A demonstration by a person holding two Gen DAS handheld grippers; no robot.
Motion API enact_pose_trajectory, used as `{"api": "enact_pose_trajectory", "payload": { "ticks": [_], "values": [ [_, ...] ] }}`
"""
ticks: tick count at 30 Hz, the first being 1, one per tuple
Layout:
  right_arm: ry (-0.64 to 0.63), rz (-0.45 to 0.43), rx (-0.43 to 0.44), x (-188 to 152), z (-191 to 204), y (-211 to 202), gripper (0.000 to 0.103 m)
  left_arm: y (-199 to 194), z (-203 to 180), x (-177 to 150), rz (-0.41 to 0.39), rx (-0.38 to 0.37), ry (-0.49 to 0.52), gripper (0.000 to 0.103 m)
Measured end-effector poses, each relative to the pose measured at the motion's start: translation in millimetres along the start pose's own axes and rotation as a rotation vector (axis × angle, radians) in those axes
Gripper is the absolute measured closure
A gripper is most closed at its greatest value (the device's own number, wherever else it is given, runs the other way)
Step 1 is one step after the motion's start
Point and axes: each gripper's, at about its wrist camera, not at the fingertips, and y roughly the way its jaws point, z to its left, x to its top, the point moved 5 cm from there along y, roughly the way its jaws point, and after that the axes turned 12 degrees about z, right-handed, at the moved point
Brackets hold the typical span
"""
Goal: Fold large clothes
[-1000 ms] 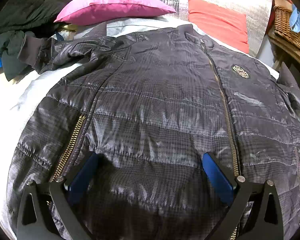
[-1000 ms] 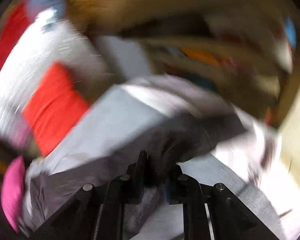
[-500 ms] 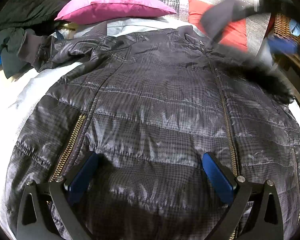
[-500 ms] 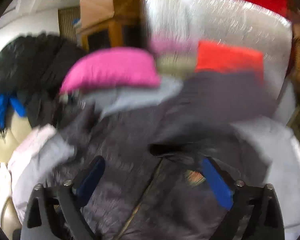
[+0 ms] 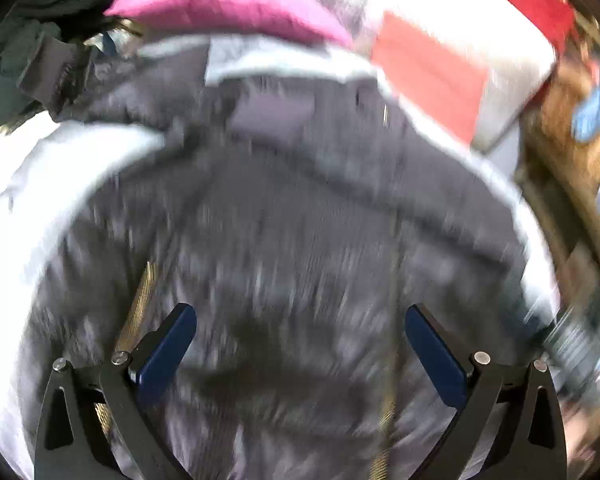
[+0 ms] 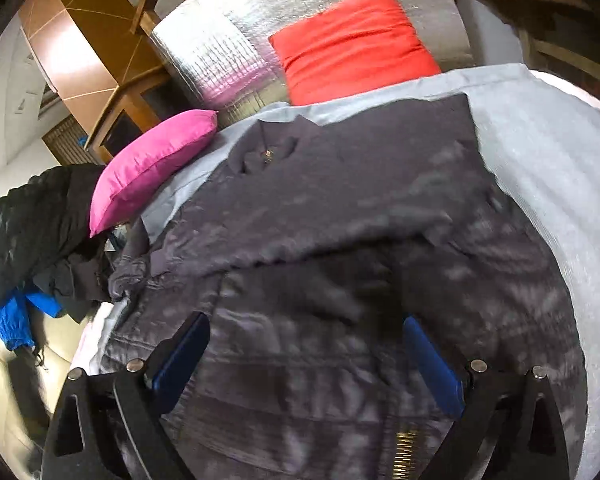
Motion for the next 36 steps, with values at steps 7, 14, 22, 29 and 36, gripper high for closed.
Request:
{"api": "enact_pose_trajectory", "payload": {
  "ticks": [7,14,22,29,36],
  "values": [
    [0.041,-0.047,0.097,-10,-23,2,0.004,39,-1,116,0.039,-0.087,-0.156,0.0],
    [0.036,-0.046,0.094,-11,-23,4,0.004,111,26,159,0.114,-0.098,-0.424,0.008],
    [0.216,-0.065,0.27,1,-42,-13,0.004,96,-1,168,0.02,-0.095,-0.278,0.072],
    [0.666,-0.053,0.532,50,-86,4,0.004,73,-11,163,-0.034,-0.126,-0.215,0.072],
    [0.745,-0.081,0.401,61,-99,-1,0.096,55,-5,154,-0.068,-0.184,-0.161,0.072]
  ]
}}
